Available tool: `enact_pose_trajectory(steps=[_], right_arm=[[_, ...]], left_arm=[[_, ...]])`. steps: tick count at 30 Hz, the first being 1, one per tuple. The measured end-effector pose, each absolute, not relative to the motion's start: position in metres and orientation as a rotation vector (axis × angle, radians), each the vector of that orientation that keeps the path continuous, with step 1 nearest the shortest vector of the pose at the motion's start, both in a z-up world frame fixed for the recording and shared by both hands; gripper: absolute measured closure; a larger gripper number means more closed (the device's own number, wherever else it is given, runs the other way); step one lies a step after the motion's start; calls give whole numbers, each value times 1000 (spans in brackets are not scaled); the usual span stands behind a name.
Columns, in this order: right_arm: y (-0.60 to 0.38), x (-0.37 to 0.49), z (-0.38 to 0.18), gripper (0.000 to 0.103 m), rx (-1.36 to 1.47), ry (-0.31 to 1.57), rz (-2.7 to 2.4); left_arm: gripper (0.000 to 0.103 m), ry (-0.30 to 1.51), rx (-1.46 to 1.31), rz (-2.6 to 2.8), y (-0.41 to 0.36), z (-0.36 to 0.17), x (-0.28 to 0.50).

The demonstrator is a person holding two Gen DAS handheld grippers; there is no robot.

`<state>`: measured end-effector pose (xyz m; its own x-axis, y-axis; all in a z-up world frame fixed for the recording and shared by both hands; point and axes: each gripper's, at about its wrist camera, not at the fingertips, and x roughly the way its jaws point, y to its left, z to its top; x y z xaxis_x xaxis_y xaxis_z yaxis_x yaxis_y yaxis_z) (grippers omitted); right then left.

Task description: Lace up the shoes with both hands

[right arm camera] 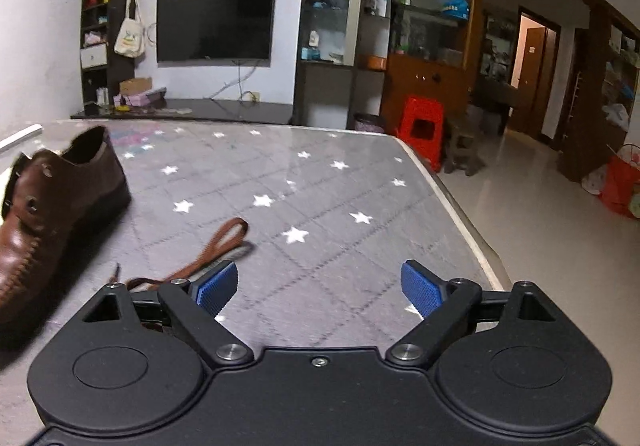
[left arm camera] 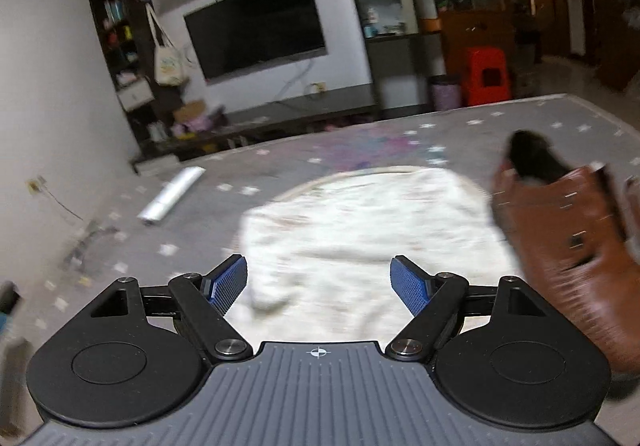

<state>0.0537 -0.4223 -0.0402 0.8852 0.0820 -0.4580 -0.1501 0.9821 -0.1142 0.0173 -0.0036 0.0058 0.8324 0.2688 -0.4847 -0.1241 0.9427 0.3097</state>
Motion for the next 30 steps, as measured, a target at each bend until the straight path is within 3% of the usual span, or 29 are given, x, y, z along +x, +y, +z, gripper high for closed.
enact_pose_trajectory(steps=[8,30], right_arm=[[-441,67,-56,12,-111,524,87],[-450,75,-76,9,-30,610,152]], left_arm=[[23,499,263,374,37,-3,27],[23,583,236,341,38,-64,53]])
